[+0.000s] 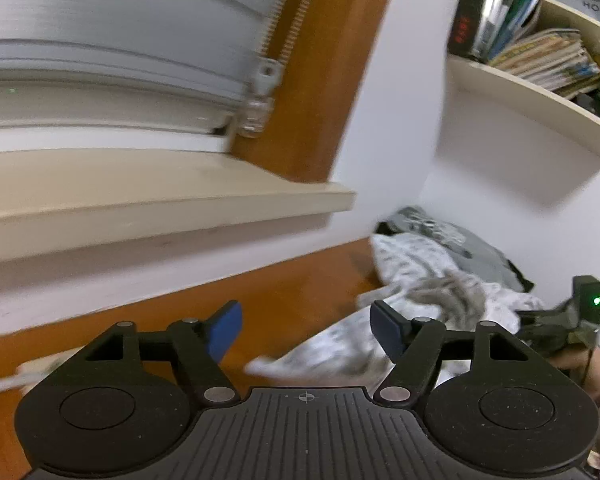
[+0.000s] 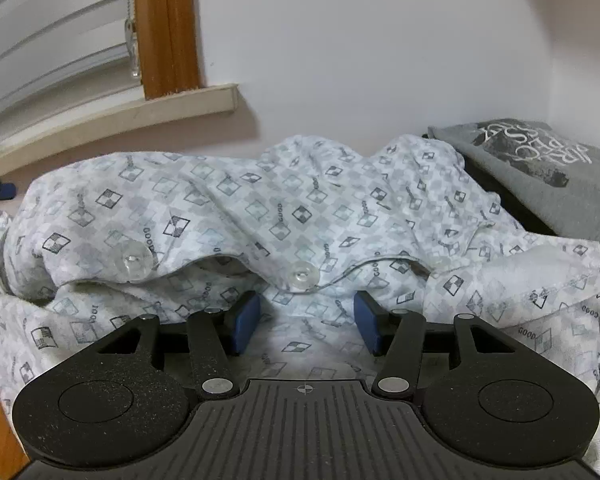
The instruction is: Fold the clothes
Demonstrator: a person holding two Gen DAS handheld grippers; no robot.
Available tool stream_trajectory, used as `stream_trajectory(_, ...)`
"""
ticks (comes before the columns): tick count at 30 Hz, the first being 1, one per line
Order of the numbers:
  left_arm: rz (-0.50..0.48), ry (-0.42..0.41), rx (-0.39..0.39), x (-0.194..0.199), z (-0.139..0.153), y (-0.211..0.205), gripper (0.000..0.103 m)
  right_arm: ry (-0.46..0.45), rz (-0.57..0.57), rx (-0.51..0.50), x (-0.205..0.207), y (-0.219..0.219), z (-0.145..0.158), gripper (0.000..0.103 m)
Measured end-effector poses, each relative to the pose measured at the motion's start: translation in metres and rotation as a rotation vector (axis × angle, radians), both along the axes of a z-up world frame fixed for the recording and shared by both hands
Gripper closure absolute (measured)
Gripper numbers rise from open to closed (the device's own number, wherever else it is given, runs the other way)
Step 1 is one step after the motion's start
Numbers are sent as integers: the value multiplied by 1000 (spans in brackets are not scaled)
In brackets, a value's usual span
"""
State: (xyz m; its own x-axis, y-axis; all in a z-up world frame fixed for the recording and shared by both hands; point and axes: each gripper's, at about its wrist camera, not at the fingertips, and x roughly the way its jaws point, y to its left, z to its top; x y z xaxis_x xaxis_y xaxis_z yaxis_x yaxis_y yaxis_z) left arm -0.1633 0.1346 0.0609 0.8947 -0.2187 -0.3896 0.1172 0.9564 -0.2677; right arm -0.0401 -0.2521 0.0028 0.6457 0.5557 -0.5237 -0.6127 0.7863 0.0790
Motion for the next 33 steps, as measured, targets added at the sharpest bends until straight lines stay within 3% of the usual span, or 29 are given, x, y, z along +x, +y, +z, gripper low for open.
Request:
stream_trajectory(3,-16,14,83,31,7,-23,28,-9,0,-7,-1,1,0,50)
stream_trajectory(7,-134,98,47,72,10,-42,31,-13,-3,-6,-2,1,1,50)
stream_trajectory(10,-198,171,34,92,7,-55,39,-16,-2,-7,-2,2,1,51)
stream_trajectory(12,-214,217,42,101,1,-62,55,-20,-1,-11,-2,2,1,51)
stream_trajectory(14,-220,248,53,108,-5,-65,61,-24,0,-12,-3,2,1,51)
stream_trajectory(15,-225,263,48,111,-8,-66,77,-25,0,-12,-3,2,1,51)
stream_trajectory(16,-237,272,34,112,-11,-65,84,-25,1,-11,-3,2,1,51)
stream_trajectory(17,-252,276,19,113,-12,-65,100,-24,1,-10,-3,2,1,51)
stream_trajectory(19,-223,243,35,108,-8,-64,100,-24,2,-7,-3,1,0,51)
stream_trajectory(22,-93,147,20,88,12,-42,101,-34,0,-13,-4,2,0,51)
stream_trajectory(28,81,68,6,28,25,28,101,-69,29,-74,-10,3,5,51)
stream_trajectory(33,171,34,-10,-28,19,67,101,-102,39,-79,-16,2,31,51)
